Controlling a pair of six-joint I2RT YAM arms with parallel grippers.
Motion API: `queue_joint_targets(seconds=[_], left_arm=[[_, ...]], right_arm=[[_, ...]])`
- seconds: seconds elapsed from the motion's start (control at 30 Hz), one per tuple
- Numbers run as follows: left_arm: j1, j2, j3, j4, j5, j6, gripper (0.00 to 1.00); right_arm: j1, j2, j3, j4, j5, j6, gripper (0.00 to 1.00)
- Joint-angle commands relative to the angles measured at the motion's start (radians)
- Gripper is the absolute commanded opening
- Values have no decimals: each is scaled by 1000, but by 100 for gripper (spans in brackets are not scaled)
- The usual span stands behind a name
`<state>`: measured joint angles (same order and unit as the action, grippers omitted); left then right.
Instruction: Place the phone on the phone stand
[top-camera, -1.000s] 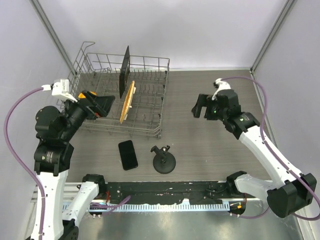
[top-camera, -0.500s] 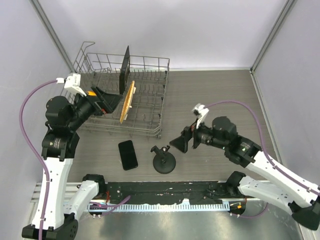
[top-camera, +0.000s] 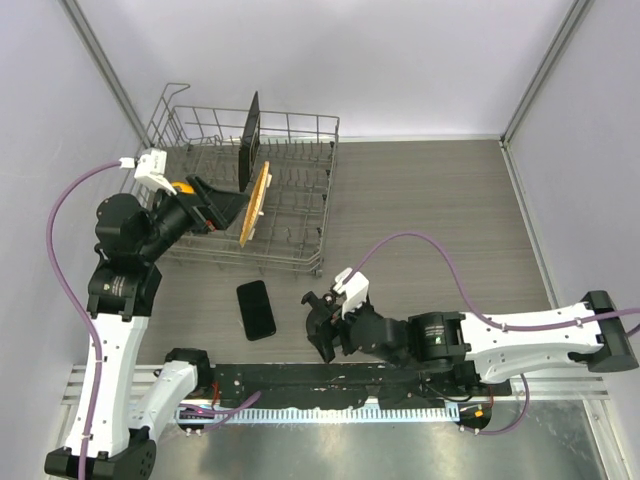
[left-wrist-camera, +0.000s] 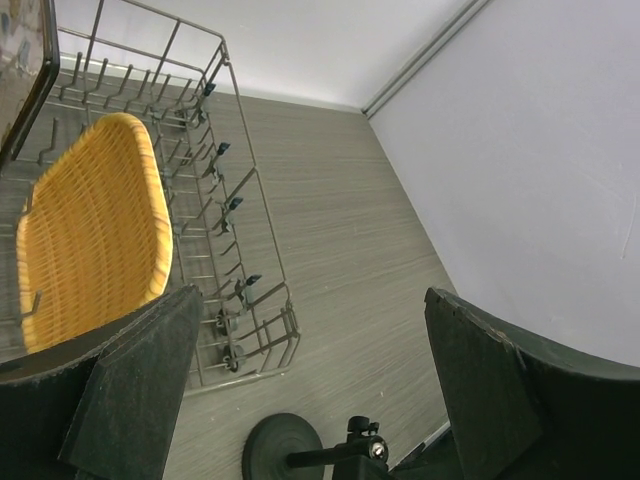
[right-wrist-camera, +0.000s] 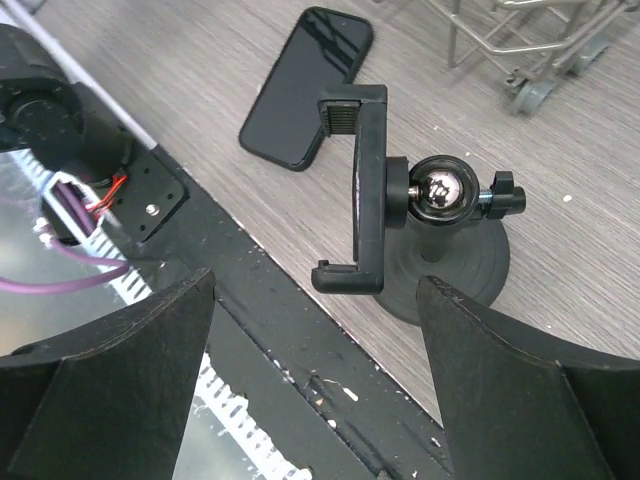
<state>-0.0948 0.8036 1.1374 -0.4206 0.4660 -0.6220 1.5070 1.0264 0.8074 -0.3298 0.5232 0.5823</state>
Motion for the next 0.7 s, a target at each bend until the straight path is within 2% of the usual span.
queue_joint_targets(seconds=[0.0,0.1,0.33,0.43,0.67], left_arm=[[7,-7,-16,54,36,-15,97],[6,3,-2,39,52,-16,96],[7,-10,-28,48,62,-24,94],[7,2,-28,39,69,-22,93],[7,2,-33,19,92,-21,92]], right_arm=[[64,61,85,-75,329,128,88],[64,70,92,-74,340,134,86],[62,58,73,-20,330,111,63],[62,54,53,35,313,83,56],[62,103,73,28,296,67,54]])
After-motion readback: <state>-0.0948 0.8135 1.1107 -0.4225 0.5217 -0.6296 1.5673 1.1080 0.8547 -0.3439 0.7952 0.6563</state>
